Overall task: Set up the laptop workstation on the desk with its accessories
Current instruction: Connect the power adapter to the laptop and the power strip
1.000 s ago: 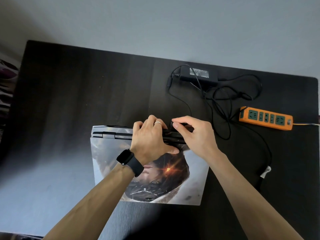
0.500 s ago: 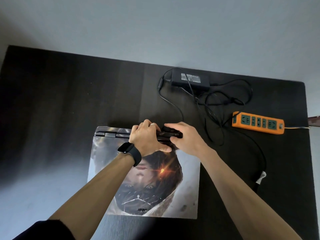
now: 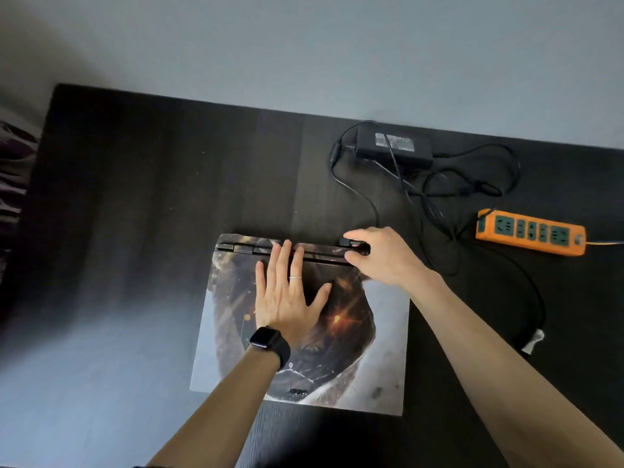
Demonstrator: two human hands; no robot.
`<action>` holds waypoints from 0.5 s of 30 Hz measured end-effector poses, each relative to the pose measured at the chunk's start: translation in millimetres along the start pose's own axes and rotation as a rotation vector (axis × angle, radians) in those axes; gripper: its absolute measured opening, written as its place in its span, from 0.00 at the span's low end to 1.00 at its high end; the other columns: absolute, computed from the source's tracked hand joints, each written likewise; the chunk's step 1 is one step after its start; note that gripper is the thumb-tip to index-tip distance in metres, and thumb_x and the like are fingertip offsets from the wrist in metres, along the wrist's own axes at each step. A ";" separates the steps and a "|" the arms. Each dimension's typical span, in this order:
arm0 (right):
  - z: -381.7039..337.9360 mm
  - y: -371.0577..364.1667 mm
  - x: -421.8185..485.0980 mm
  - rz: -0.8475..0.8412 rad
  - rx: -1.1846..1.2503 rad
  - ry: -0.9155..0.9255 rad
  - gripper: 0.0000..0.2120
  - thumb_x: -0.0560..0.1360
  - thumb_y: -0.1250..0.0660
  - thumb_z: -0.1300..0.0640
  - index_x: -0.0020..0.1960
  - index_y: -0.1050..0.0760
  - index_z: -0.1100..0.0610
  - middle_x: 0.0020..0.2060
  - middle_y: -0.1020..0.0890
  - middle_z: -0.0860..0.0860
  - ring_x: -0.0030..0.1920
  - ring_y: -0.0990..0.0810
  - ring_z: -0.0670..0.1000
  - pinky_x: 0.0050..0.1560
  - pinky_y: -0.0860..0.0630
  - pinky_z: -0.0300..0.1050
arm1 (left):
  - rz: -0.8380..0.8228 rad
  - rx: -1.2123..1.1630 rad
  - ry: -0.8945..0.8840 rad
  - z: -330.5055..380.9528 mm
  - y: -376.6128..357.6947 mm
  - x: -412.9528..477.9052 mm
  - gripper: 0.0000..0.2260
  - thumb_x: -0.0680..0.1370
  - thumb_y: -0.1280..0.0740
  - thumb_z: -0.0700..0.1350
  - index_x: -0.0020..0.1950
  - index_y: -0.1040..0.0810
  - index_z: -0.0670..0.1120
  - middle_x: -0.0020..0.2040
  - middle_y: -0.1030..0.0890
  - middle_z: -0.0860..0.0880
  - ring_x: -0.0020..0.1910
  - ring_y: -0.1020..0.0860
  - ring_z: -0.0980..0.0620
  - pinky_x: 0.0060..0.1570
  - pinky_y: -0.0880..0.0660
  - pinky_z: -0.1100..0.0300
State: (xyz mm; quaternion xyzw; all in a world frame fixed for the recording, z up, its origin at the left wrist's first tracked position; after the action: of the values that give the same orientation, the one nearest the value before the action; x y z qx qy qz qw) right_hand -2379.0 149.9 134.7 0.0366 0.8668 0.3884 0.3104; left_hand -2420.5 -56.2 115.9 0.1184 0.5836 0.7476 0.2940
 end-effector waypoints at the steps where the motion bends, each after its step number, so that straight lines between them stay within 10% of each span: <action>1: -0.1 -0.3 0.3 -0.003 -0.043 -0.002 0.20 0.79 0.34 0.51 0.71 0.25 0.48 0.64 0.20 0.50 0.66 0.28 0.57 0.65 0.27 0.53 | -0.022 0.012 0.005 -1.1 -3.4 -4.5 0.36 0.78 0.42 0.66 0.80 0.43 0.47 0.80 0.43 0.46 0.80 0.49 0.47 0.77 0.50 0.42; 15: 5.5 -34.8 -27.0 0.212 -0.144 -0.044 0.32 0.72 0.45 0.49 0.77 0.35 0.40 0.70 0.31 0.45 0.72 0.37 0.54 0.72 0.39 0.60 | -0.055 0.085 0.025 -4.2 -14.8 -7.4 0.37 0.79 0.49 0.67 0.82 0.55 0.49 0.82 0.54 0.49 0.80 0.56 0.50 0.77 0.52 0.40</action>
State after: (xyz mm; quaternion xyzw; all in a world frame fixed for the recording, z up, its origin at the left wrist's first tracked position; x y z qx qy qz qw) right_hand -2347.9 121.0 121.4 0.1142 0.8209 0.4795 0.2884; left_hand -2412.3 -61.7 101.9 0.1056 0.6216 0.7151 0.3017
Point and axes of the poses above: each hand's wrist, its own x-axis towards the middle knuckle, its own y-axis out of the back of the hand, z = x × y, the point moved 3 cm from there along x, towards the middle knuckle
